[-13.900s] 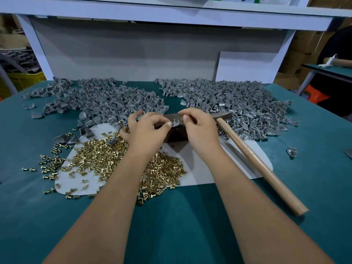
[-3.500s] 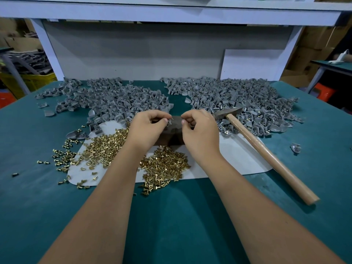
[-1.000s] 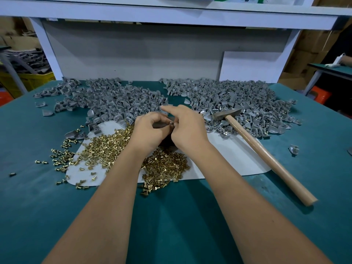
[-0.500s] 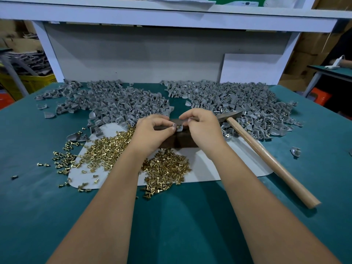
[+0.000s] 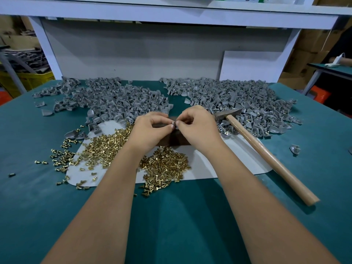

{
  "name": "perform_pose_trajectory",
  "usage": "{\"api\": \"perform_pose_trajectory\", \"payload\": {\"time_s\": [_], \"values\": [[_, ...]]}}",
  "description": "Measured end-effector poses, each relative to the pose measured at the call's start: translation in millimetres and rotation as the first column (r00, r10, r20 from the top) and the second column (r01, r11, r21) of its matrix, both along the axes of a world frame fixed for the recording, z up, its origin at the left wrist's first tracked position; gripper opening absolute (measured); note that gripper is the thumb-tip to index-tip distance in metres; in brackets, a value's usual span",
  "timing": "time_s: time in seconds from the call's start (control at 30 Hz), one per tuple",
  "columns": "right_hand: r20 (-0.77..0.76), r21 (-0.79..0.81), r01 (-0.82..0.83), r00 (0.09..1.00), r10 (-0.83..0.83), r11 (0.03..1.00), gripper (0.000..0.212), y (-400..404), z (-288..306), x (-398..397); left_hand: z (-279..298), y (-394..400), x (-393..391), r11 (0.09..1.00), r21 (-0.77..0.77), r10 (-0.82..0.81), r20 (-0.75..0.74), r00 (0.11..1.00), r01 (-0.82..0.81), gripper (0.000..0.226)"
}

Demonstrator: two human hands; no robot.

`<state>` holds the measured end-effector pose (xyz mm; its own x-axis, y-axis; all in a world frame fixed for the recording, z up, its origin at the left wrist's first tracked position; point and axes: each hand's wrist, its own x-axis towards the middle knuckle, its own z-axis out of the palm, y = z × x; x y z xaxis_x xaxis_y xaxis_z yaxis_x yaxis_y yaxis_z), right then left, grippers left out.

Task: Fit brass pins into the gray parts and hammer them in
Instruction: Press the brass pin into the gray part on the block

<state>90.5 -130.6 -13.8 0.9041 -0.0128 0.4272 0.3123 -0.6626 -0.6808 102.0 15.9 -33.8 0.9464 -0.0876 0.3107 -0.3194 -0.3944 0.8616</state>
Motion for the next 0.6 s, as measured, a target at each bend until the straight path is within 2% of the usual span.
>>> {"api": "perform_pose_trajectory", "payload": {"time_s": [0.23,0.43,0.6], "values": [[-0.033,-0.076,0.055,0.998,-0.058,0.996,0.011,4.0,1.9,1.0,1.1,-0.1,-1.3,0.999,-0.034,-0.012,-0.025,1.0,0.011,0.016],[-0.119,-0.039,0.096,0.988,-0.1,0.995,0.018,7.7,3.4,5.1,-1.3,-2.2,-1.2,0.999,-0.04,0.004,0.002,1.0,-0.003,0.015],[-0.03,-0.037,0.112,0.993,-0.113,0.993,0.015,9.4,-1.6,1.8,-4.0,-3.1,1.1,1.0,-0.016,0.026,0.031,0.999,-0.026,0.014]]}}
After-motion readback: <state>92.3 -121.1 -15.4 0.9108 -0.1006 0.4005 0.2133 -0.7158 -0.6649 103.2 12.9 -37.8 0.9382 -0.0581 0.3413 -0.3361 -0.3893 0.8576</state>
